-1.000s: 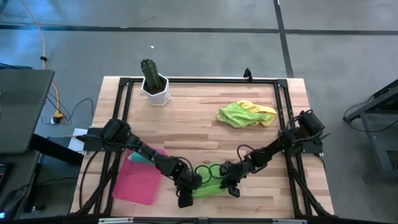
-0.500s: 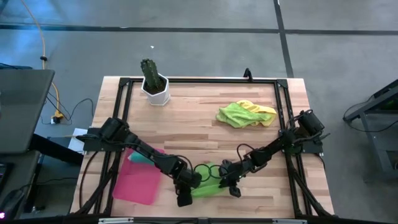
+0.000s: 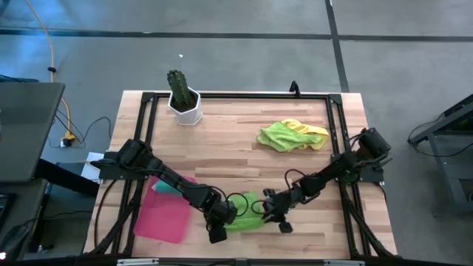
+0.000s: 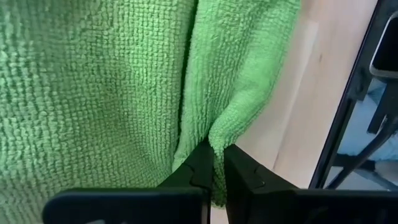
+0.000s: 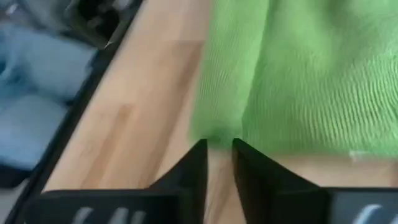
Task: Roll microfiber towels into tight, uniform cylinder then place into a basket
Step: Roll the dark green towel
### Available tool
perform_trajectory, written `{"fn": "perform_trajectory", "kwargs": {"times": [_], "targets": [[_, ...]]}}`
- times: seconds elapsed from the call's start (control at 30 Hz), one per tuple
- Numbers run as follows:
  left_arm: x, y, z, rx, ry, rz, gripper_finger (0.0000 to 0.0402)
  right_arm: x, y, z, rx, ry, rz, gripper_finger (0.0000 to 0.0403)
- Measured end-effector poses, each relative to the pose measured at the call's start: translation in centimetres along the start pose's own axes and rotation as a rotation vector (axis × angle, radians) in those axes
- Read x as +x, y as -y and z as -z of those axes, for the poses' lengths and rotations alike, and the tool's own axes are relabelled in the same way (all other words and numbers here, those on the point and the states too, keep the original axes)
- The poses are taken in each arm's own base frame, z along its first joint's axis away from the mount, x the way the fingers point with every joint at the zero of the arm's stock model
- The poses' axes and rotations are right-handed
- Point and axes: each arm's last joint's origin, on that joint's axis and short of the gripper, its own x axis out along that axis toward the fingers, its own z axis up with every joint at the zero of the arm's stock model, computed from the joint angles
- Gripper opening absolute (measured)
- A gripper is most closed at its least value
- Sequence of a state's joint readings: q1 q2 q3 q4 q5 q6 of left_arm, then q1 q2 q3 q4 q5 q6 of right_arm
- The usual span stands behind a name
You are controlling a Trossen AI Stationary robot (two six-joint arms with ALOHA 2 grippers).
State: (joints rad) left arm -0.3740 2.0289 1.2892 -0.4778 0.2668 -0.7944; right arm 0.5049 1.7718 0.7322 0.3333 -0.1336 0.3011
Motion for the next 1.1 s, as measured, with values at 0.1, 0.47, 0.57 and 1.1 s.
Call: {"fn": "perform_trajectory", "kwargs": {"times": [0.1, 0.47, 0.57, 1.1], "targets": [[0.0, 0.1, 0.1, 0.002, -0.001, 0.0, 0.0006, -1.5, -0.7, -1.2, -0.075, 0.041, -0.033, 0.0121], [0.0, 0.0, 0.0, 0.005, 0.006, 0.0, 0.0006, -1.4, -3.2, -1.2, -0.536, 0.146, 0.164, 0.017], [0.1, 0.0, 0.0, 0.005, 0.006, 0.001, 0.0006, -0.4, -3.6, -0.9, -0.55, 0.19, 0.179, 0.017], [0.1, 0.0, -0.1, -0.005, 0.004, 0.006, 0.0006, 4.8, -2.8, 1.0, -0.623, 0.094, 0.271, 0.017]]}}
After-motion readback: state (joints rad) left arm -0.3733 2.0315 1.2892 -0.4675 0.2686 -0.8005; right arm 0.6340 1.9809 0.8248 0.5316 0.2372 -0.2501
